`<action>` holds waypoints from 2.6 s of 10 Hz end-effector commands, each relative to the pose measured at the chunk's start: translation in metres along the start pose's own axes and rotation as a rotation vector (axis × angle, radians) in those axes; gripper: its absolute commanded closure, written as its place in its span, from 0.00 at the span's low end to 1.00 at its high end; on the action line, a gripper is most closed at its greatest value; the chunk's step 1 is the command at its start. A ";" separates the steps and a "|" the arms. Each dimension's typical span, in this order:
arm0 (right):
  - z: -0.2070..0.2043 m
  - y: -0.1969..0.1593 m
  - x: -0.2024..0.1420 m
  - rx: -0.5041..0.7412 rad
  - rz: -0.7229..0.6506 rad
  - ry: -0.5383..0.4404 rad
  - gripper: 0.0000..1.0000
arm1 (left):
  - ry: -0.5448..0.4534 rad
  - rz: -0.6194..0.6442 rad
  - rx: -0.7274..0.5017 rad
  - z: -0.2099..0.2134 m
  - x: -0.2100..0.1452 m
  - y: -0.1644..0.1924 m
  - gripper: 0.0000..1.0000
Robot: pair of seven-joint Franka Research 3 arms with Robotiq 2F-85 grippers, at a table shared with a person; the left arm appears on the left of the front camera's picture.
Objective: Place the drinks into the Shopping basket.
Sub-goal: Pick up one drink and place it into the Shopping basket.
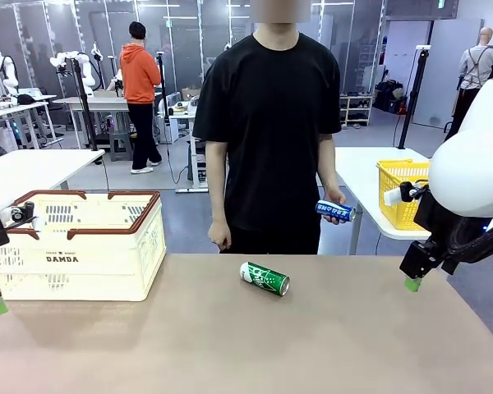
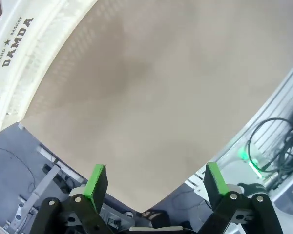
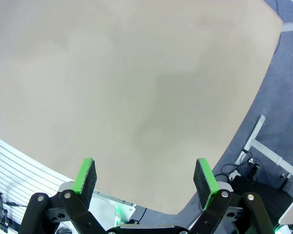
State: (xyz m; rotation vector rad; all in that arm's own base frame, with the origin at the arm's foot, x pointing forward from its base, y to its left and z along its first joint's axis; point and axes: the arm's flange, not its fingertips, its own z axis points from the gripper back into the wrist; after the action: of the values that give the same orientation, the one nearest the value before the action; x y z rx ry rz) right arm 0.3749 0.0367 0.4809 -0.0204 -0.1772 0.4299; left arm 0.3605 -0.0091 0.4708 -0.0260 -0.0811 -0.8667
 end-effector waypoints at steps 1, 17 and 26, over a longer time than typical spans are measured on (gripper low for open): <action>0.000 0.000 0.000 0.000 0.000 0.000 0.00 | 0.005 0.016 0.007 0.003 0.002 -0.004 0.00; -0.002 -0.008 0.022 0.021 0.095 -0.011 0.00 | -0.112 -0.528 0.058 0.014 0.238 -0.086 0.00; -0.002 -0.008 0.022 0.021 0.095 -0.011 0.00 | -0.224 -0.698 0.101 -0.003 0.282 -0.068 0.00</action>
State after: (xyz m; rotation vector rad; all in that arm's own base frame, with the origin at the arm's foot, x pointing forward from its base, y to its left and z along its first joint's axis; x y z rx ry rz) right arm 0.3977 0.0383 0.4837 -0.0011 -0.1837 0.5239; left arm 0.4717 -0.2538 0.4944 0.0232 -0.3029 -1.4572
